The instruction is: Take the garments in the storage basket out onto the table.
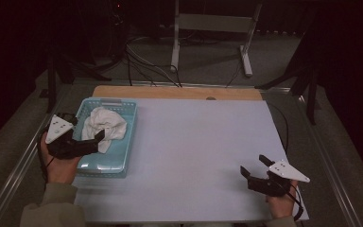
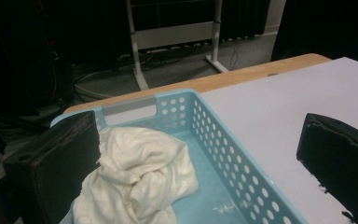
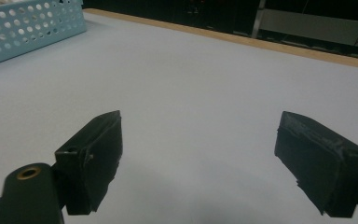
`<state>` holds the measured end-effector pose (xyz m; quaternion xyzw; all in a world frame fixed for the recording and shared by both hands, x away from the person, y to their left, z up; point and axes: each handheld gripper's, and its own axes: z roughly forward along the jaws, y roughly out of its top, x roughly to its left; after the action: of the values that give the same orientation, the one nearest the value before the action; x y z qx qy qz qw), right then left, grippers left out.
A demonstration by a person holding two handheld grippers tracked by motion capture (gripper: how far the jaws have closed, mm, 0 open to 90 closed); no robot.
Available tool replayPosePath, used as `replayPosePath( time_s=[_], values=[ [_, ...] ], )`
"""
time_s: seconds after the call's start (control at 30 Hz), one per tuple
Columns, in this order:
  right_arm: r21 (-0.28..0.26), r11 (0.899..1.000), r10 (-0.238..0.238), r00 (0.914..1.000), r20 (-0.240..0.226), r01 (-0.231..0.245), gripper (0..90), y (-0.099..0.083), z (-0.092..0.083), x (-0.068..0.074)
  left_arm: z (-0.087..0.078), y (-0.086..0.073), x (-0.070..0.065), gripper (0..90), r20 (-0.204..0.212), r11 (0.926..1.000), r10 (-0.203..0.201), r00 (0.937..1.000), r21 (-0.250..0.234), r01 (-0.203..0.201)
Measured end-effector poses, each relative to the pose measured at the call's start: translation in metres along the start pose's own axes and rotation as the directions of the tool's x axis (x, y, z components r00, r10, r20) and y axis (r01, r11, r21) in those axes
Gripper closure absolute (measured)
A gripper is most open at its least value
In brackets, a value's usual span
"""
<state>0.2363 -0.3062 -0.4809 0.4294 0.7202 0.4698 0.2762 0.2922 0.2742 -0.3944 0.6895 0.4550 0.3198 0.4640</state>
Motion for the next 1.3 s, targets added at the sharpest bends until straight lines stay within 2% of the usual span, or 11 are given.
replayPosePath(
  time_s=[0.4,0.77,1.3],
  values=[
    [0.0,1.0,-0.001,1.0,0.0,0.001,15.1,0.0,0.0,0.0,0.01,0.008,0.009,0.0,-0.023,0.9999,-0.016,0.9996,0.004,0.016],
    [0.0,1.0,0.0,1.0,-0.001,0.0,15.0,0.0,0.001,0.0,0.02,0.015,0.015,0.0,-0.044,0.9997,-0.002,0.999,0.023,0.003],
    [-0.002,1.0,0.001,1.0,-0.001,-0.001,14.9,0.0,0.0,0.0,0.035,0.018,0.021,0.0,-0.059,0.9991,-0.007,0.9982,0.04,0.009]
  ],
)
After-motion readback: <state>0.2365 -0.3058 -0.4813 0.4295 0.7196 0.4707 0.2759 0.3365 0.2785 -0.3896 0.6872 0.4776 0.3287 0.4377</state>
